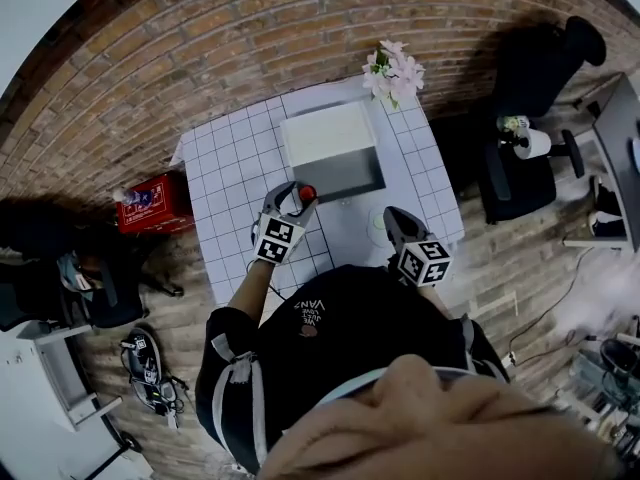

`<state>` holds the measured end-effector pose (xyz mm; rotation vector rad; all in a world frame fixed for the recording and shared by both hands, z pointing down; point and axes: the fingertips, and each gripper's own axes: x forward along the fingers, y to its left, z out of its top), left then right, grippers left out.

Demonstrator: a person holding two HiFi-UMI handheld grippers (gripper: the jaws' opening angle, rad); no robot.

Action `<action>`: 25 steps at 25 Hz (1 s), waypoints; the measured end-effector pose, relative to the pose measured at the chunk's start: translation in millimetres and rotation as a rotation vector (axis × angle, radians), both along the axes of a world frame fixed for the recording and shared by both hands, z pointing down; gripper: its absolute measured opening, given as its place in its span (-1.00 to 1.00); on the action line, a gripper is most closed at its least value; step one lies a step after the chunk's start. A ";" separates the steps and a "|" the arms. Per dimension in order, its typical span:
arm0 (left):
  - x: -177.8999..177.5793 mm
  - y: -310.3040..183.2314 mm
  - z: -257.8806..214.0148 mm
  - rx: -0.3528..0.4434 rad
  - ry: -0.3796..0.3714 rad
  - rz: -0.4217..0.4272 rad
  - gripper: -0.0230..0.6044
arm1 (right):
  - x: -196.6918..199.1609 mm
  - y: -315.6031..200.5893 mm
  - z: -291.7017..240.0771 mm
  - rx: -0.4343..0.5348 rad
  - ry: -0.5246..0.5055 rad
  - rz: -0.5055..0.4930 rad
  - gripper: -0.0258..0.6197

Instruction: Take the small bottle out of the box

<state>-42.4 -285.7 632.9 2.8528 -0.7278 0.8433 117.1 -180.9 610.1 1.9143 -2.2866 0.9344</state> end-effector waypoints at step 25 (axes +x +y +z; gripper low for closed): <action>19.4 2.8 75.3 -0.109 -0.315 0.502 -0.12 | 15.8 30.7 2.2 -0.015 0.007 0.146 -0.91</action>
